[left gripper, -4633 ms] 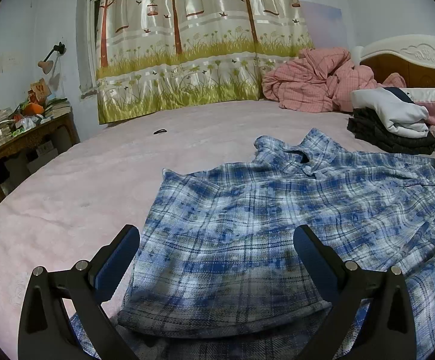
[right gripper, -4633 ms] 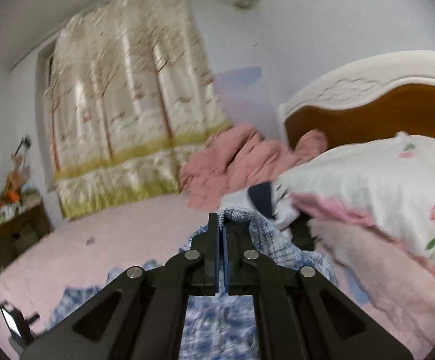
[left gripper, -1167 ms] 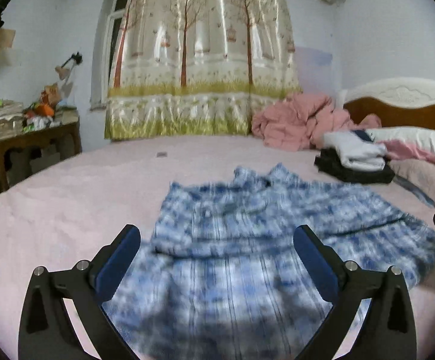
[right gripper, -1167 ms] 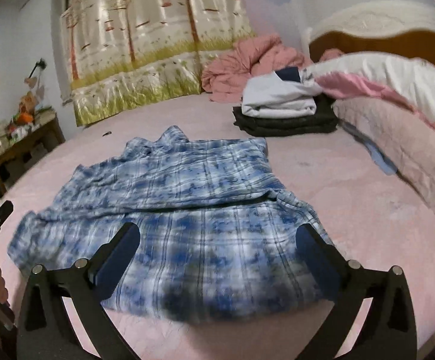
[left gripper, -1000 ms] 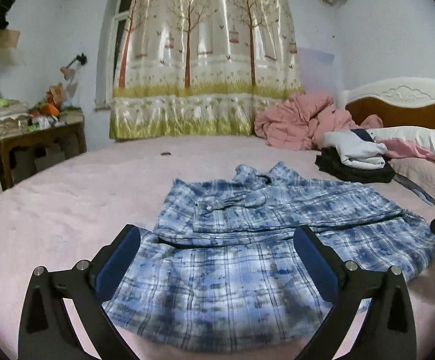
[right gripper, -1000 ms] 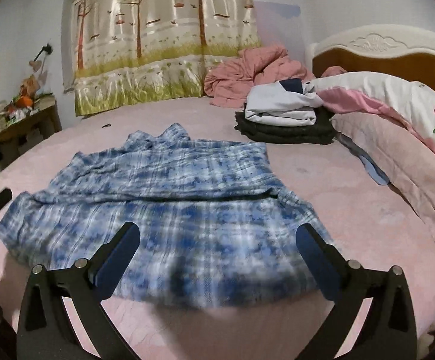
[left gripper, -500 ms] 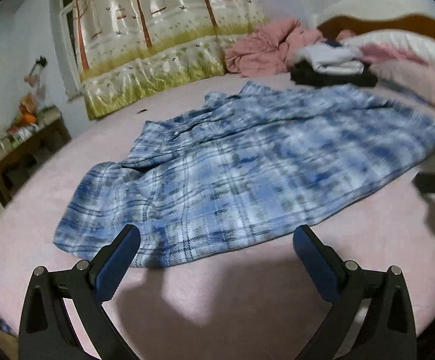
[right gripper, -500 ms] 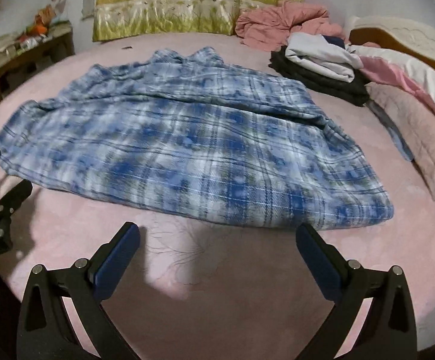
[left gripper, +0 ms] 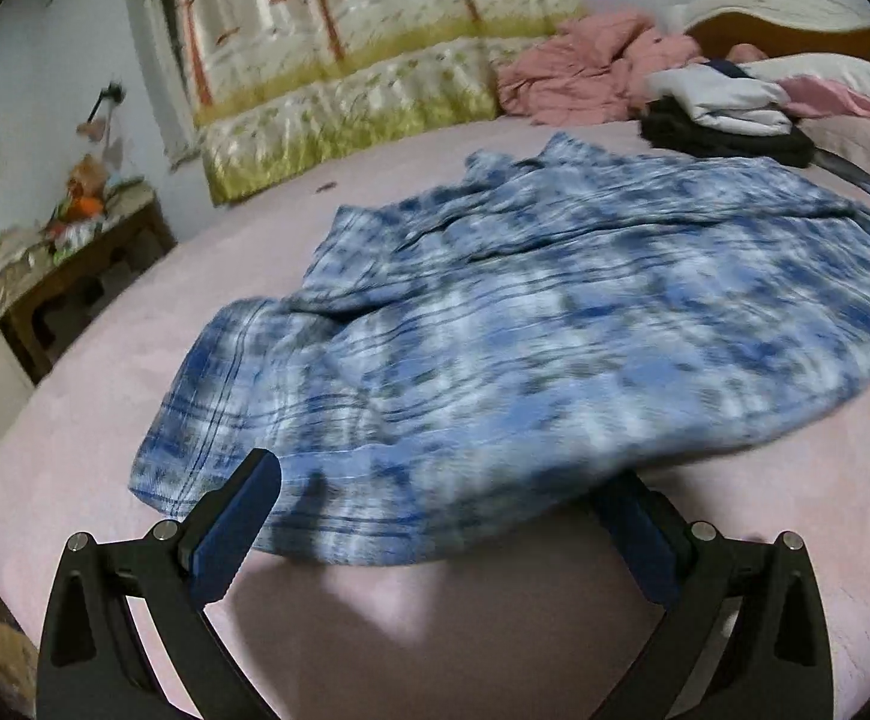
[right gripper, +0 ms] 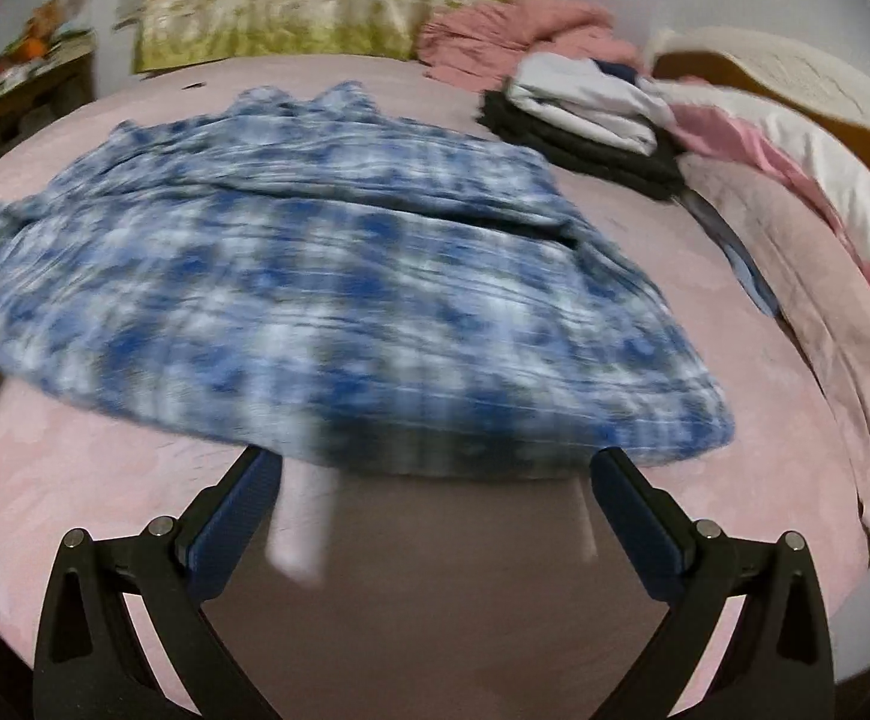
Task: Fold large clothes
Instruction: 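Grasp the hem with both tools and fold it up over the collar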
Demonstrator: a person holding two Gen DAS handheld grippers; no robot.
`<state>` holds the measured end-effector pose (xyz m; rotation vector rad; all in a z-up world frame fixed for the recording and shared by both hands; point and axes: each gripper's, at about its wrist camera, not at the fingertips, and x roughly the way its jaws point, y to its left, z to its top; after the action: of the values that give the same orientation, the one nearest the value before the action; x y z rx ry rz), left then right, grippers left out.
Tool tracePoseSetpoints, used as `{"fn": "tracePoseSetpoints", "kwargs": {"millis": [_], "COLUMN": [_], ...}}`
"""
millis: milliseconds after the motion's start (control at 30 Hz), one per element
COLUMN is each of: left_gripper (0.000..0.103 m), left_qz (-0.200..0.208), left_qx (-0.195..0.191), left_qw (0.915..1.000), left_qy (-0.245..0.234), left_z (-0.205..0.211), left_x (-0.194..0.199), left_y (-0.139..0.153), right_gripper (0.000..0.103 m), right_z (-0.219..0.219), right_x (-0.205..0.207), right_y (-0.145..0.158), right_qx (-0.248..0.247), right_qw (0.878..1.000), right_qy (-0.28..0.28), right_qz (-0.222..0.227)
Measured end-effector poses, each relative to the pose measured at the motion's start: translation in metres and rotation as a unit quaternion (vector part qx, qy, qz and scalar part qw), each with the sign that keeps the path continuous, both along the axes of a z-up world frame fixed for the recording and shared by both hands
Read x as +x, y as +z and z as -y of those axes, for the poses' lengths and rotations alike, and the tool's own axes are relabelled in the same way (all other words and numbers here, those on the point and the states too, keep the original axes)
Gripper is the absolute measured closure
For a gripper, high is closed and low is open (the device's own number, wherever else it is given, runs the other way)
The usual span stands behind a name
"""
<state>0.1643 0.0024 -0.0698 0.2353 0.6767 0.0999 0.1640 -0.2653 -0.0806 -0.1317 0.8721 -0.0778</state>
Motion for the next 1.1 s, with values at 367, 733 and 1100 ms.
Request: {"fn": "tracePoseSetpoints", "kwargs": {"millis": [367, 733, 1100], "left_gripper": [0.000, 0.019, 0.019], "left_qz": [-0.009, -0.037, -0.055], "left_qx": [-0.037, -0.116, -0.231], "left_qw": [0.9971, 0.9918, 0.9711], "left_qy": [0.066, 0.039, 0.020], "left_z": [-0.050, -0.073, -0.070], "left_x": [0.013, -0.002, -0.032], "left_y": [0.003, 0.003, 0.015], "right_gripper": [0.000, 0.026, 0.026], "right_z": [0.049, 0.049, 0.048], "right_x": [0.021, 0.019, -0.013], "right_y": [0.000, 0.003, 0.016], "right_qx": [0.047, 0.098, 0.149], "right_qw": [0.996, 0.995, 0.988], "right_qy": [-0.075, -0.022, -0.023], "right_qz": [-0.016, -0.019, 0.010]}}
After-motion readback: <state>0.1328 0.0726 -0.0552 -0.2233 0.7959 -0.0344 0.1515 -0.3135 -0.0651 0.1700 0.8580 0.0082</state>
